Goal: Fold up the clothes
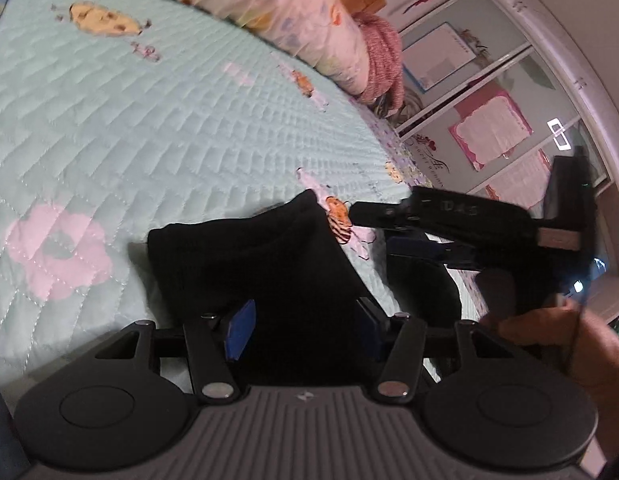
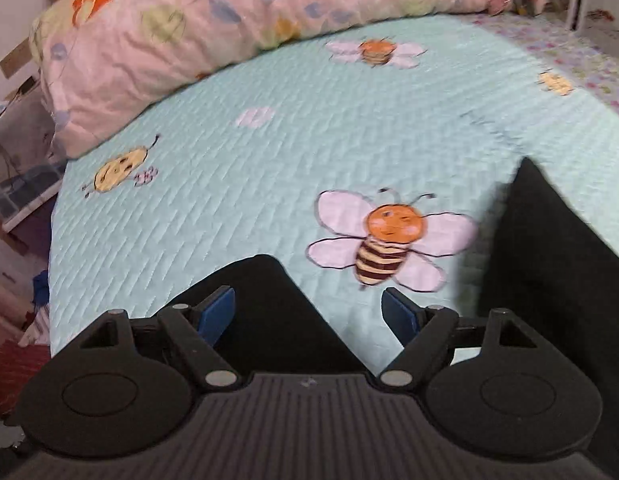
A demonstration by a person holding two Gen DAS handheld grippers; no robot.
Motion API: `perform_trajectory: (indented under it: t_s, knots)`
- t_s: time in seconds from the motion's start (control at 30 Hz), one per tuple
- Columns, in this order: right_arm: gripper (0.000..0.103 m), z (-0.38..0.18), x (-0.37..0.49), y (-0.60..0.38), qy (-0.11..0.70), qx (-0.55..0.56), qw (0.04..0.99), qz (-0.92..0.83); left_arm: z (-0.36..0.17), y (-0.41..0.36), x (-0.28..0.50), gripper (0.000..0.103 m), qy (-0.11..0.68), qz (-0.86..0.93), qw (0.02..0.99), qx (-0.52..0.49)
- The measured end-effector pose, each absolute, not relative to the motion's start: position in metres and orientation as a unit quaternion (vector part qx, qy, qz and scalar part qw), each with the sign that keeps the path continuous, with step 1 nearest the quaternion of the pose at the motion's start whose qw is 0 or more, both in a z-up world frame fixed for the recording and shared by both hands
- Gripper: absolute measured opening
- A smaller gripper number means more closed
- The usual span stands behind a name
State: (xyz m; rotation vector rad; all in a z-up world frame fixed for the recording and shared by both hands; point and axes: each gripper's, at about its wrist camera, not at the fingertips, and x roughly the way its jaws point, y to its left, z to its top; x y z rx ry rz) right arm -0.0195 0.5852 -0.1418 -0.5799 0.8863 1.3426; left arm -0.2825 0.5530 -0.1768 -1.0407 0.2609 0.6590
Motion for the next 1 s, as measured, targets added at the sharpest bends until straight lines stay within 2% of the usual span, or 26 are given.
perform_trajectory:
  t_s: [0.1, 0.13, 0.17, 0.2, 0.3, 0.33, 0.47, 0.53, 0.63, 0.7, 0.77, 0.83, 0.93, 1.0]
  knots:
    - [0.080, -0.173, -0.016, 0.608, 0.413, -0.282, 0.664, 0.557, -0.182, 0.561, -0.280, 0.054, 0.143, 0.310, 0.803, -0.488]
    - [0.084, -0.188, -0.016, 0.615, 0.420, -0.309, 0.667, 0.532, -0.183, 0.563, -0.281, 0.054, 0.141, 0.310, 0.801, -0.493]
    - [0.095, -0.193, -0.016, 0.617, 0.418, -0.317, 0.673, 0.522, -0.185, 0.565, -0.284, 0.053, 0.135, 0.310, 0.799, -0.498]
    - [0.097, -0.193, -0.016, 0.616, 0.411, -0.314, 0.679, 0.521, -0.185, 0.566, -0.286, 0.053, 0.129, 0.310, 0.796, -0.503]
    - [0.094, -0.187, -0.017, 0.609, 0.392, -0.299, 0.696, 0.522, -0.185, 0.569, -0.293, 0.054, 0.111, 0.310, 0.790, -0.517]
    - [0.088, -0.179, -0.018, 0.603, 0.386, -0.288, 0.700, 0.528, -0.181, 0.567, -0.294, 0.055, 0.102, 0.307, 0.796, -0.512]
    - [0.087, -0.152, -0.022, 0.584, 0.375, -0.242, 0.675, 0.588, -0.169, 0.561, -0.297, 0.061, 0.063, 0.298, 0.818, -0.487]
    - [0.087, -0.148, -0.031, 0.586, 0.359, -0.251, 0.649, 0.622, -0.165, 0.559, -0.298, 0.068, 0.052, 0.304, 0.825, -0.474]
    - [0.083, -0.159, -0.050, 0.604, 0.351, -0.304, 0.617, 0.635, -0.177, 0.568, -0.296, 0.066, 0.072, 0.327, 0.803, -0.493]
    - [0.083, -0.176, -0.063, 0.621, 0.352, -0.346, 0.612, 0.618, -0.185, 0.576, -0.296, 0.062, 0.083, 0.328, 0.792, -0.509]
    - [0.098, -0.189, -0.065, 0.633, 0.369, -0.346, 0.623, 0.597, -0.183, 0.575, -0.294, 0.061, 0.087, 0.332, 0.797, -0.497]
    - [0.101, -0.192, -0.060, 0.636, 0.380, -0.332, 0.633, 0.587, -0.182, 0.574, -0.293, 0.061, 0.092, 0.336, 0.801, -0.488]
    - [0.101, -0.190, -0.053, 0.633, 0.390, -0.318, 0.628, 0.594, -0.183, 0.575, -0.293, 0.061, 0.093, 0.338, 0.800, -0.487]
    - [0.094, -0.187, -0.050, 0.628, 0.390, -0.310, 0.614, 0.613, -0.183, 0.575, -0.293, 0.061, 0.094, 0.339, 0.801, -0.484]
